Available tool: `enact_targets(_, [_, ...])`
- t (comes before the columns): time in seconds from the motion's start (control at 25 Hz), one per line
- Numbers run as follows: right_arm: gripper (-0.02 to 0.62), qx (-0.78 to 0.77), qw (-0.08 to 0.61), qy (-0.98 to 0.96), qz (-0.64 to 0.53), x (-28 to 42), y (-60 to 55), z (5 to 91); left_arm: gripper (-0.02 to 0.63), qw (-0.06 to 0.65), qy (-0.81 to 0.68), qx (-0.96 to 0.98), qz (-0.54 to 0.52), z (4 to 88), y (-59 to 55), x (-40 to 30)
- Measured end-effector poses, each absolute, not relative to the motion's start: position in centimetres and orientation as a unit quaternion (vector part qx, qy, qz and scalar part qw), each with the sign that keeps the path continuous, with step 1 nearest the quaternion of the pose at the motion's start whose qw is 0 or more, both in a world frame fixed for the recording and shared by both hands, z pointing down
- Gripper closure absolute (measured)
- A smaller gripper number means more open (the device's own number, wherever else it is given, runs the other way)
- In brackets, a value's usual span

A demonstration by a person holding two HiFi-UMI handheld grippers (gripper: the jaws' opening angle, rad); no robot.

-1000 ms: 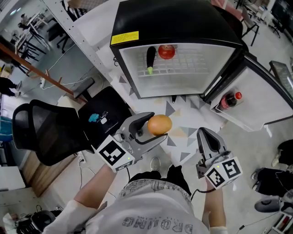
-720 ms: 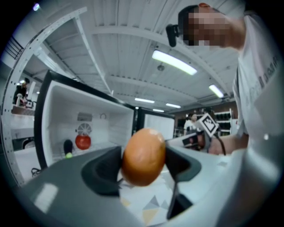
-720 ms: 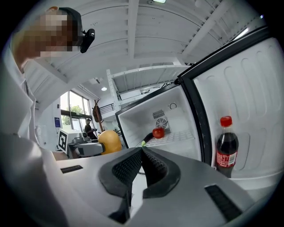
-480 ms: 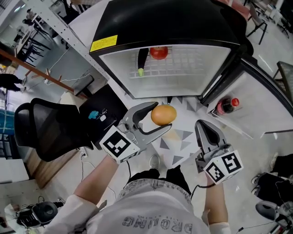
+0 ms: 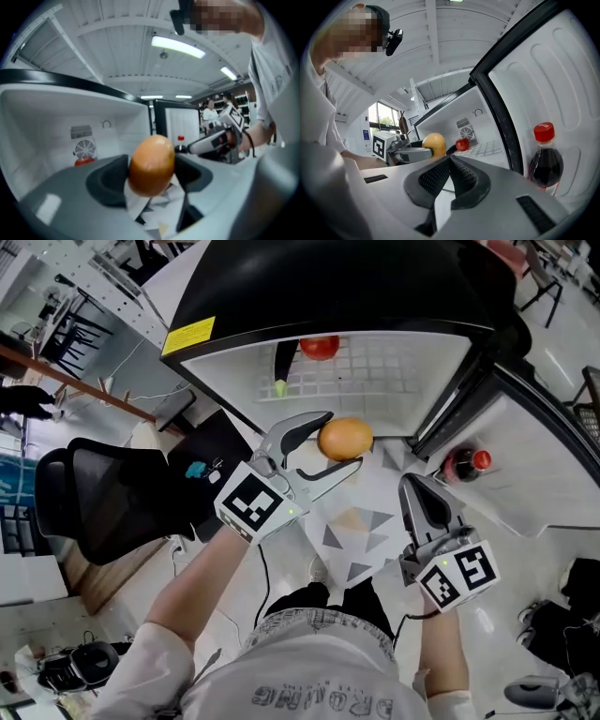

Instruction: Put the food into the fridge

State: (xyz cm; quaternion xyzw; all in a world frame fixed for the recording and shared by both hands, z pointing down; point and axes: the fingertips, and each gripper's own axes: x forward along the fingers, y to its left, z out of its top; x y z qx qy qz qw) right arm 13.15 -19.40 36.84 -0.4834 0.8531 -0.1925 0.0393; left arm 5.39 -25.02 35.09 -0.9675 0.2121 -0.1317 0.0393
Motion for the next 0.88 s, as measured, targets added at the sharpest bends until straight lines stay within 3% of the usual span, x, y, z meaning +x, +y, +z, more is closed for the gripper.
enact_targets(0.88, [0.594, -0.478, 0.066, 0.848, -0.221, 14.7, -21.6, 40.2, 0.295, 0.142, 0.198, -0.936, -0.253, 38.4, -34.1, 11.5])
